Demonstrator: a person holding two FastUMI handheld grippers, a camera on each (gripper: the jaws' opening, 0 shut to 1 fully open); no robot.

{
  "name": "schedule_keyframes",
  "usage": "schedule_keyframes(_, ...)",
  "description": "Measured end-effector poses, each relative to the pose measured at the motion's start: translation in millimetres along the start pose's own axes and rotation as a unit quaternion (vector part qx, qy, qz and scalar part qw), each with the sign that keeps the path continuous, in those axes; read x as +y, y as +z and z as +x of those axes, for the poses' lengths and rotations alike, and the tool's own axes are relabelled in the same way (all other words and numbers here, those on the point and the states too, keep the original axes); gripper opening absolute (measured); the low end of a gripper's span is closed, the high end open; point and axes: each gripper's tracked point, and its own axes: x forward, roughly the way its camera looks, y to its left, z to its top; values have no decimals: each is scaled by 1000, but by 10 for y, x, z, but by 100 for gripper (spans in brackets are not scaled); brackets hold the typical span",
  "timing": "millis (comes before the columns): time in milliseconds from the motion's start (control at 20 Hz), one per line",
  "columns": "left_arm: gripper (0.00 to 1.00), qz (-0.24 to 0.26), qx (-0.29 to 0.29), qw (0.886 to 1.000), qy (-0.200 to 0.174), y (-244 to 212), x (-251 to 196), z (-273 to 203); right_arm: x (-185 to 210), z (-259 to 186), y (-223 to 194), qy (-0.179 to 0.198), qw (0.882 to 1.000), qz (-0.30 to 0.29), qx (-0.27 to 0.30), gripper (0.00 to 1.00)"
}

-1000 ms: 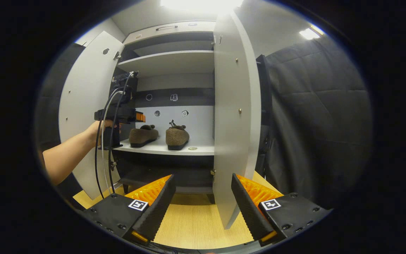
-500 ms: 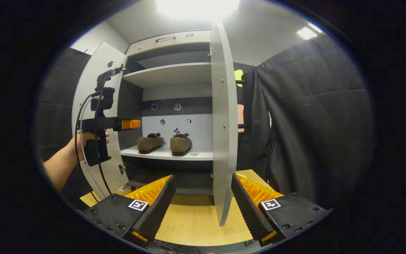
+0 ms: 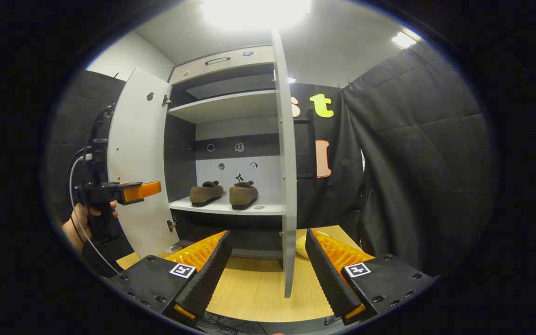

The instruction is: Grab one shoe with the right hand and put it into the shoe cabinet, grab the other shoe with the left hand and put it into the shoe cabinet; then close the right door with the right hand and the left door with the left hand.

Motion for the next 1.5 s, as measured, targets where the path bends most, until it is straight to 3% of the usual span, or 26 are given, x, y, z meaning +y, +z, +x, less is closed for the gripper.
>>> schedule_keyframes(250,96,-7,10,1000,5,-56,68,-364,-403,4,260,-30,999,6,-11,100)
schedule_keyframes(400,96,-13,14,1000,11,-84,167,-560,-709,62,450,-66,998,0,-22,96)
schedule_keyframes(450,91,-13,16,1000,14,-96,216,-606,-804,83,529,-79,997,2,-28,100)
schedule_keyframes(700,91,-22,15,999,30,-63,507,-821,-1194,285,887,-148,987,9,-58,100)
schedule_keyframes(800,96,-22,9,999,43,1,681,-896,-1301,399,1010,-175,982,5,-72,100)
schedule_keyframes(950,96,-15,1,998,67,99,954,-1003,-1356,574,1054,-200,978,5,-67,99)
schedule_keyframes(1000,91,-12,0,997,75,123,1063,-1035,-1352,619,1035,-204,977,6,-60,99)
schedule_keyframes(1200,91,-6,-7,995,103,229,1487,-1125,-1248,776,933,-212,976,19,-40,100)
schedule_keyframes(1450,91,-27,-8,993,118,263,1871,-1083,-1108,722,965,-234,971,-8,-47,97)
schedule_keyframes(1500,96,-28,-9,992,121,270,1943,-1063,-1065,713,975,-236,970,-14,-48,96)
